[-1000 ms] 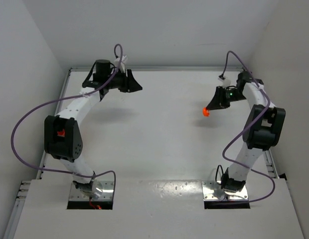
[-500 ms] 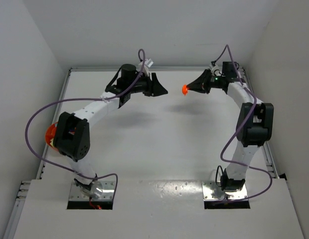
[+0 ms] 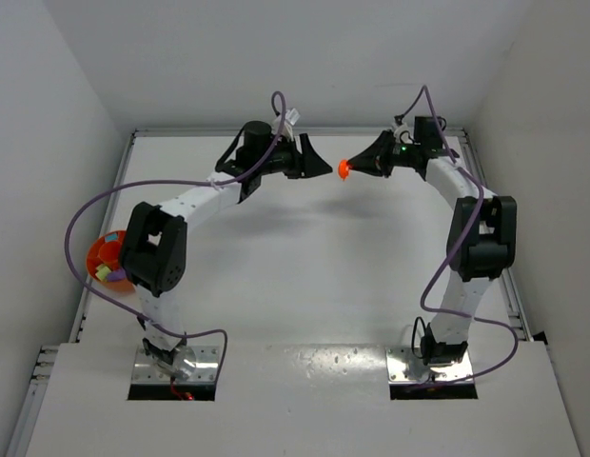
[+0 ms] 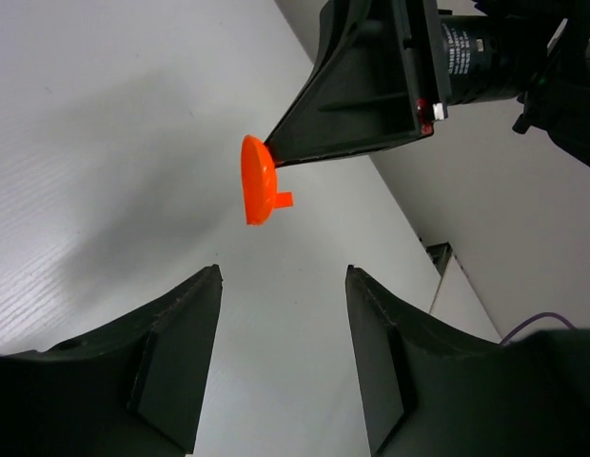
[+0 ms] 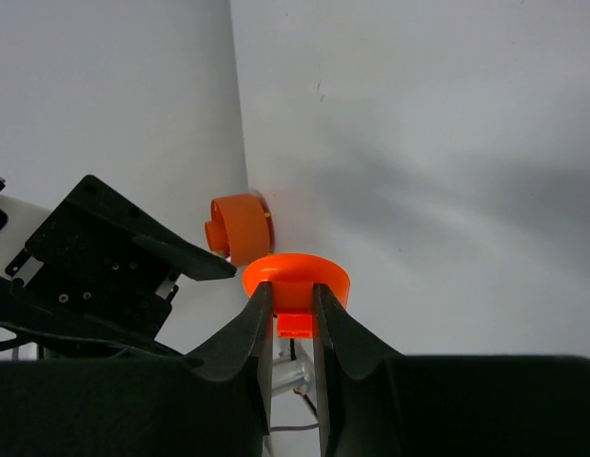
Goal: Sort the legos into containers by color
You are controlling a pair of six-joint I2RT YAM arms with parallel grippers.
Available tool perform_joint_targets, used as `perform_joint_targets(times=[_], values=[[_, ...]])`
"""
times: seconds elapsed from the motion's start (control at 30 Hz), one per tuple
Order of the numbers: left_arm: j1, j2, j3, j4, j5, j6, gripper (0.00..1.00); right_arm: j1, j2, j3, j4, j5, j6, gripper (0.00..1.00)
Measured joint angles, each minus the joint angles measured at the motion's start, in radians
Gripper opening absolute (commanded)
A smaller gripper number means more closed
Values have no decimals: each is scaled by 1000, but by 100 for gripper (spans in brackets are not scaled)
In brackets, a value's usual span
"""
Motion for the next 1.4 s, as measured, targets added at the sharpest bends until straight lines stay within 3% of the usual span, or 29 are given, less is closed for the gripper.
perform_joint_targets(times=[0.7, 1.03, 1.23, 1.4], values=[[-41, 30, 48, -12, -59, 27, 58, 49, -83, -48, 89, -12, 10, 6], [-43, 39, 61, -23, -66, 50, 46, 59, -111, -79, 108, -6, 5, 6], [-45, 40, 62, -18, -47, 54, 27, 65, -112, -87, 116, 6, 3, 6], [-45, 40, 62, 0, -15, 55, 1, 71, -112, -92, 128, 14, 0, 6]])
